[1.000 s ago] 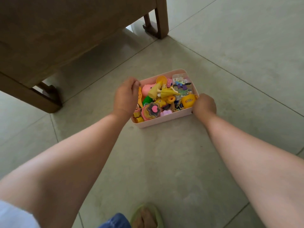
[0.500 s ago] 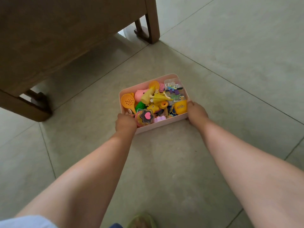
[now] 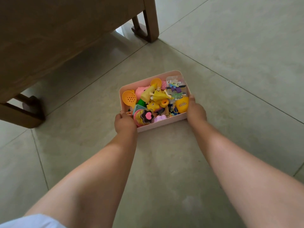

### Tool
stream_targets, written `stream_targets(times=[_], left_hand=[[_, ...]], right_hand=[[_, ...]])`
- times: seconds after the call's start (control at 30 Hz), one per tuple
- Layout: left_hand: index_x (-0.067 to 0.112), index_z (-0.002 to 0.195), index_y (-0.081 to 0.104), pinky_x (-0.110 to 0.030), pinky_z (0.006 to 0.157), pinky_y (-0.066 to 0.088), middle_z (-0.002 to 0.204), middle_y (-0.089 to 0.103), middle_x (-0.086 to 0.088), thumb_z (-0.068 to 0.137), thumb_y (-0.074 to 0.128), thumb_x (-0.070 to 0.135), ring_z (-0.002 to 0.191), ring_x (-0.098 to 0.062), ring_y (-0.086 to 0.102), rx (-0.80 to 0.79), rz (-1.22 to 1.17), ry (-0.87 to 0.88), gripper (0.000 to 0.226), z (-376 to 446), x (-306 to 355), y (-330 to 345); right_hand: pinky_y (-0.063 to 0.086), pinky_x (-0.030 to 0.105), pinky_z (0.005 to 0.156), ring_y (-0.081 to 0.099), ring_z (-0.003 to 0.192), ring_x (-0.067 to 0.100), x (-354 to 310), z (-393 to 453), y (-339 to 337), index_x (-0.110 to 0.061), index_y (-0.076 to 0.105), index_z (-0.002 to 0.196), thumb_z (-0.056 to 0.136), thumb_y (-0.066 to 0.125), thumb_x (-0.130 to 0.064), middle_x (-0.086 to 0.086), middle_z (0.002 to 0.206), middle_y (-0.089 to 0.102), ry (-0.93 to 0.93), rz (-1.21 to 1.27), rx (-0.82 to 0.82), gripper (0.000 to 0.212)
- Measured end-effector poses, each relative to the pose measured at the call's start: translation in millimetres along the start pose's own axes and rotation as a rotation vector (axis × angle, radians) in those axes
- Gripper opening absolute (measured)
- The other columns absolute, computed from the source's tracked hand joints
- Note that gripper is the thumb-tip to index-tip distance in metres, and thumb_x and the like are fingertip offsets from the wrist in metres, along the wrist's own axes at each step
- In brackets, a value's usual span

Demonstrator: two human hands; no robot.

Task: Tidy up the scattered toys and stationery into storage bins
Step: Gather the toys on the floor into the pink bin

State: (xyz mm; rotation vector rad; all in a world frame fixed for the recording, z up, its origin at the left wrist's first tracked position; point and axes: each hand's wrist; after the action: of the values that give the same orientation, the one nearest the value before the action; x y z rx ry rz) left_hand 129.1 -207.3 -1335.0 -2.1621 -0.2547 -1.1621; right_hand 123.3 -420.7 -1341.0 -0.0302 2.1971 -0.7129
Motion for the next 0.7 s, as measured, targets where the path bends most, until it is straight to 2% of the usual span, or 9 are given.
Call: stream_targets(times=[0.1, 0.17, 0.27, 0.33, 0.4, 0.43, 0.5, 0.6, 0.7], left_hand=[[0.013, 0.113, 0.062, -0.029, 0.074, 0.046, 0.105, 0.065, -0.009, 0.100, 0.035, 0.033, 0.086, -0.025, 0.058, -0.016, -0.064, -0.047, 0.036, 9.6, 12.0, 9.1], [0.016, 0.099, 0.064, -0.027, 0.070, 0.047, 0.097, 0.065, -0.008, 0.099, 0.037, 0.032, 0.081, -0.023, 0.058, -0.025, -0.112, -0.099, 0.031, 12.0, 24.1, 12.1], [0.018, 0.085, 0.064, -0.022, 0.059, 0.048, 0.078, 0.063, -0.001, 0.097, 0.043, 0.029, 0.071, -0.017, 0.059, -0.070, -0.197, -0.201, 0.027, 11.4, 43.9, 7.9], [0.021, 0.081, 0.066, -0.026, 0.066, 0.054, 0.078, 0.066, -0.002, 0.095, 0.045, 0.027, 0.074, -0.019, 0.064, -0.090, -0.237, -0.220, 0.026, 9.1, 58.0, 1.1], [0.016, 0.086, 0.067, -0.032, 0.077, 0.055, 0.085, 0.067, -0.005, 0.097, 0.044, 0.026, 0.082, -0.023, 0.064, -0.058, -0.214, -0.160, 0.028, 5.0, 69.9, -8.0], [0.013, 0.089, 0.067, -0.033, 0.078, 0.053, 0.087, 0.066, -0.007, 0.099, 0.043, 0.027, 0.083, -0.024, 0.063, -0.036, -0.179, -0.126, 0.030, 2.5, 77.8, -14.2], [0.015, 0.091, 0.067, -0.032, 0.074, 0.051, 0.081, 0.064, -0.005, 0.100, 0.042, 0.032, 0.077, -0.022, 0.060, -0.005, -0.142, -0.118, 0.032, -7.8, 101.2, -29.2], [0.021, 0.083, 0.064, -0.032, 0.070, 0.051, 0.073, 0.062, -0.001, 0.099, 0.041, 0.045, 0.071, -0.022, 0.060, -0.016, -0.094, -0.213, 0.036, -24.2, 147.4, -50.4], [0.018, 0.089, 0.065, -0.035, 0.073, 0.051, 0.081, 0.065, -0.006, 0.098, 0.041, 0.047, 0.077, -0.026, 0.061, -0.011, -0.068, -0.236, 0.039, -48.2, 215.2, -81.9]], right_hand=[[0.042, 0.036, 0.091, 0.055, 0.114, 0.036, -2.8, 10.4, 2.9, -0.002, 0.063, 0.118, 0.102, 0.014, -0.052, 0.022, 0.123, 0.060, -0.038, 0.040, 0.047, 0.071], [0.041, 0.035, 0.088, 0.056, 0.111, 0.035, -12.9, 12.7, 1.6, -0.002, 0.063, 0.116, 0.103, 0.016, -0.049, 0.022, 0.121, 0.061, -0.047, 0.077, 0.061, 0.068], [0.037, 0.030, 0.075, 0.055, 0.089, 0.028, -28.4, 5.6, -6.9, -0.005, 0.067, 0.106, 0.104, 0.019, -0.046, 0.017, 0.101, 0.063, -0.093, 0.122, 0.085, 0.063], [0.041, 0.029, 0.071, 0.055, 0.079, 0.027, -42.1, -4.7, -14.4, -0.009, 0.068, 0.096, 0.103, 0.022, -0.048, 0.012, 0.088, 0.063, -0.112, 0.169, 0.088, 0.061], [0.053, 0.039, 0.078, 0.063, 0.081, 0.031, -56.1, -15.3, -19.9, -0.012, 0.069, 0.089, 0.096, 0.024, -0.060, 0.014, 0.087, 0.068, -0.106, 0.247, 0.076, 0.066], [0.054, 0.046, 0.082, 0.065, 0.085, 0.033, -66.4, -21.9, -24.6, -0.012, 0.069, 0.090, 0.091, 0.023, -0.065, 0.015, 0.090, 0.069, -0.077, 0.252, 0.067, 0.070], [0.054, 0.051, 0.085, 0.066, 0.089, 0.033, -87.1, -37.9, -37.2, -0.015, 0.069, 0.098, 0.087, 0.020, -0.070, 0.013, 0.095, 0.070, -0.004, 0.249, 0.053, 0.074], [0.054, 0.041, 0.083, 0.064, 0.085, 0.028, -123.6, -66.0, -60.9, -0.018, 0.062, 0.098, 0.096, 0.020, -0.063, 0.008, 0.092, 0.066, 0.089, 0.207, 0.083, 0.062], [0.048, 0.033, 0.070, 0.059, 0.080, 0.027, -177.9, -100.4, -96.0, -0.014, 0.057, 0.097, 0.098, 0.019, -0.060, 0.009, 0.090, 0.061, 0.168, 0.129, 0.095, 0.059]])
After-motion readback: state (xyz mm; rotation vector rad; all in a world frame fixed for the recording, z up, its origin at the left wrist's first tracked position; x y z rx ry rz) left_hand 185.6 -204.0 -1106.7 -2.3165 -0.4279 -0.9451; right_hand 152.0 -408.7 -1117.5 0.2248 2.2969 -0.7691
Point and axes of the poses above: each hand's wrist, its own z-axis towards the middle knuckle, its own y-axis out of the palm, x = y × z
